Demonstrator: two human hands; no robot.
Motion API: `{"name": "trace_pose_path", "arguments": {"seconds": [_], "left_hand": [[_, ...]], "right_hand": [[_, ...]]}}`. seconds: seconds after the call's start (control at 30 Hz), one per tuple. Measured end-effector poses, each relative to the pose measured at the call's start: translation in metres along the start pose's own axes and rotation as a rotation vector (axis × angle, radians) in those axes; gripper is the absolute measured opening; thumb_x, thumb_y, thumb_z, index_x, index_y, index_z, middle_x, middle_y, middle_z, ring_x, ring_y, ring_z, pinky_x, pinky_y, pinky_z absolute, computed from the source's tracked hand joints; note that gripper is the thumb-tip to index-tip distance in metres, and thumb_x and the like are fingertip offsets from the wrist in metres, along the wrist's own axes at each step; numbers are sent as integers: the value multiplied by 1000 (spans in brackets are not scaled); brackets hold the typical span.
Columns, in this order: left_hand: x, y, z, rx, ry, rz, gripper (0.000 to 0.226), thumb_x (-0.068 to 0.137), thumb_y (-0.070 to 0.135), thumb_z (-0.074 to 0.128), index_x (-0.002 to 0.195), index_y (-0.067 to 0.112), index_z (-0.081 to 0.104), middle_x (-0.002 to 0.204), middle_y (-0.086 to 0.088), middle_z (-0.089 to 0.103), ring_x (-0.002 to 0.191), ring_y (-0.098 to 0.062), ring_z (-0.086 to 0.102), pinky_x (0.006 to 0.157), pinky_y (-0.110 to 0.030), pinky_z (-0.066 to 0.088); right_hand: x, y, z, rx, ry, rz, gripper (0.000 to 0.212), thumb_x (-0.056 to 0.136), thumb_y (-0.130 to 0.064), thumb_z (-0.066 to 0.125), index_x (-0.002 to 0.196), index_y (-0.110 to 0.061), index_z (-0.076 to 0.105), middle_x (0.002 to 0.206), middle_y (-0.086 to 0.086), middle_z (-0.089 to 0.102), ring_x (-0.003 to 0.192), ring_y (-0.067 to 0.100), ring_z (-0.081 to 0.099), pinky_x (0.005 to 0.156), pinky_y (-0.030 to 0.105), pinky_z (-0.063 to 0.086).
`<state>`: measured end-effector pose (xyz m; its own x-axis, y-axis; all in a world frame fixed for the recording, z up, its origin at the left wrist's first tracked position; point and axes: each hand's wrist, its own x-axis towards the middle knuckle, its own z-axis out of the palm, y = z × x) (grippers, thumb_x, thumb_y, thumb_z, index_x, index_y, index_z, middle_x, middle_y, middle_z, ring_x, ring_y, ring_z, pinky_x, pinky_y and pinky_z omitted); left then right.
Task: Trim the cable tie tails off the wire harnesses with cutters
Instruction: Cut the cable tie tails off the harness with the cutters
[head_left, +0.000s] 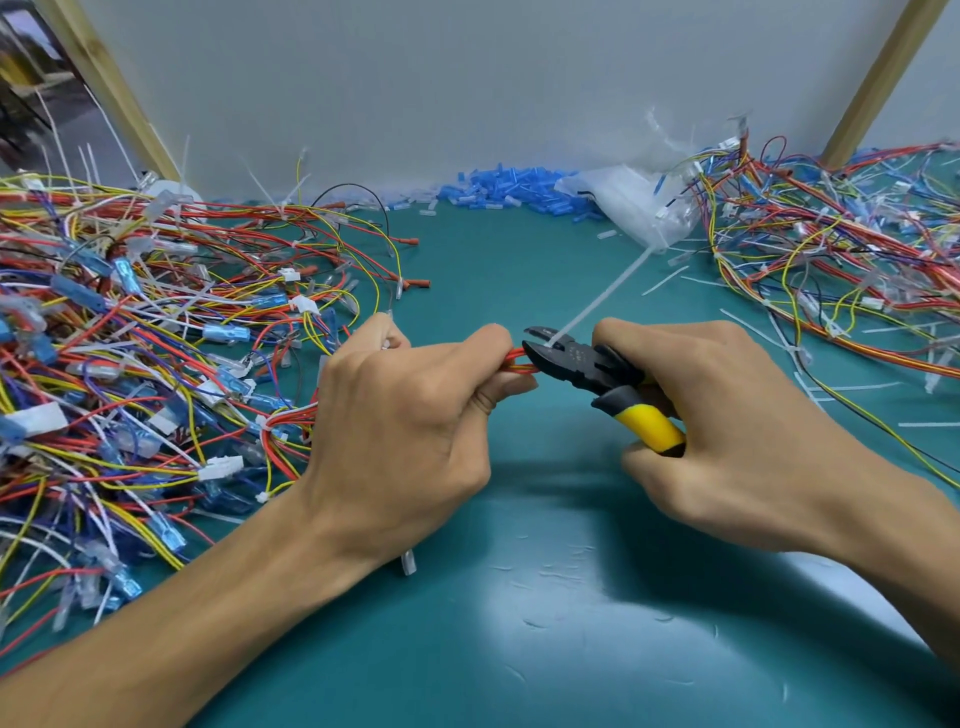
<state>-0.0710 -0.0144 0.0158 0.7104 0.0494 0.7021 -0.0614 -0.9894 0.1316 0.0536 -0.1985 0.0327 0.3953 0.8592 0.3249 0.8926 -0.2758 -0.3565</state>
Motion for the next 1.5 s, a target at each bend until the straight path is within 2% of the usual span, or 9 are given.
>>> {"name": "trace_pose_path", "arguments": {"seconds": [0.1, 0.3, 0.5, 0.67, 0.83, 1.07, 1.27, 1.4, 1.5], "left_hand": [[0, 0, 0, 0, 8, 5, 37, 103, 20, 59, 78, 27, 34, 58, 14, 12, 59, -31, 17, 61, -37, 27], [-2, -3, 1, 27, -6, 30, 31, 102, 17, 60, 71, 14, 54, 62, 11, 20, 55, -36, 23, 59, -42, 31], [-1, -5, 0, 19, -22, 18, 26, 95, 7, 65, 73, 17, 57, 62, 10, 21, 60, -30, 18, 61, -41, 30], [-2, -6, 0, 23, -34, 34, 26, 97, 10, 65, 73, 18, 58, 63, 11, 31, 62, -28, 16, 63, -40, 28], [-3, -7, 1, 35, -44, 41, 24, 98, 12, 60, 75, 17, 61, 58, 5, 45, 58, -32, 19, 63, -40, 28], [-5, -8, 3, 35, -31, 53, 23, 98, 9, 58, 77, 16, 65, 58, 6, 48, 57, -33, 24, 63, -42, 30], [-4, -6, 3, 15, -15, 61, 28, 100, 13, 60, 75, 23, 55, 65, 12, 29, 61, -30, 18, 64, -39, 28], [-5, -5, 3, 30, -19, 52, 27, 100, 14, 60, 74, 20, 57, 64, 13, 32, 59, -32, 20, 62, -41, 30], [-5, -6, 4, 37, -18, 43, 29, 102, 18, 58, 73, 19, 57, 61, 13, 35, 58, -33, 22, 62, -44, 33]], "right_hand": [[0, -1, 0, 11, 0, -4, 30, 64, -19, 52, 73, -32, 26, 63, -2, 34, 62, 29, 33, 51, 46, 31], [-1, -2, 2, 80, -20, 7, 27, 67, -19, 54, 72, -30, 29, 63, 1, 33, 60, 27, 28, 51, 43, 26], [-1, -4, 5, 166, -72, 41, 22, 62, -17, 56, 73, -17, 36, 63, 7, 30, 60, 25, 24, 52, 43, 22], [-1, -5, 5, 188, -87, 65, 21, 60, -11, 55, 69, -14, 36, 64, 10, 27, 59, 16, 18, 50, 36, 15], [-2, -4, 6, 184, -94, 81, 18, 62, -8, 48, 67, -13, 31, 66, 10, 23, 61, 15, 15, 52, 36, 12], [-3, -4, 6, 154, -85, 81, 17, 66, -11, 45, 66, -13, 28, 67, 11, 23, 61, 14, 14, 53, 38, 12], [-3, -4, 6, 143, -87, 85, 16, 66, -16, 43, 65, -14, 27, 67, 13, 23, 63, 19, 15, 52, 35, 11], [-3, -4, 7, 171, -98, 93, 18, 66, -13, 43, 66, -14, 26, 67, 11, 22, 62, 15, 14, 53, 37, 11], [-3, -5, 8, 195, -114, 107, 18, 64, -12, 43, 66, -14, 25, 67, 11, 21, 62, 14, 14, 52, 34, 11]]}}
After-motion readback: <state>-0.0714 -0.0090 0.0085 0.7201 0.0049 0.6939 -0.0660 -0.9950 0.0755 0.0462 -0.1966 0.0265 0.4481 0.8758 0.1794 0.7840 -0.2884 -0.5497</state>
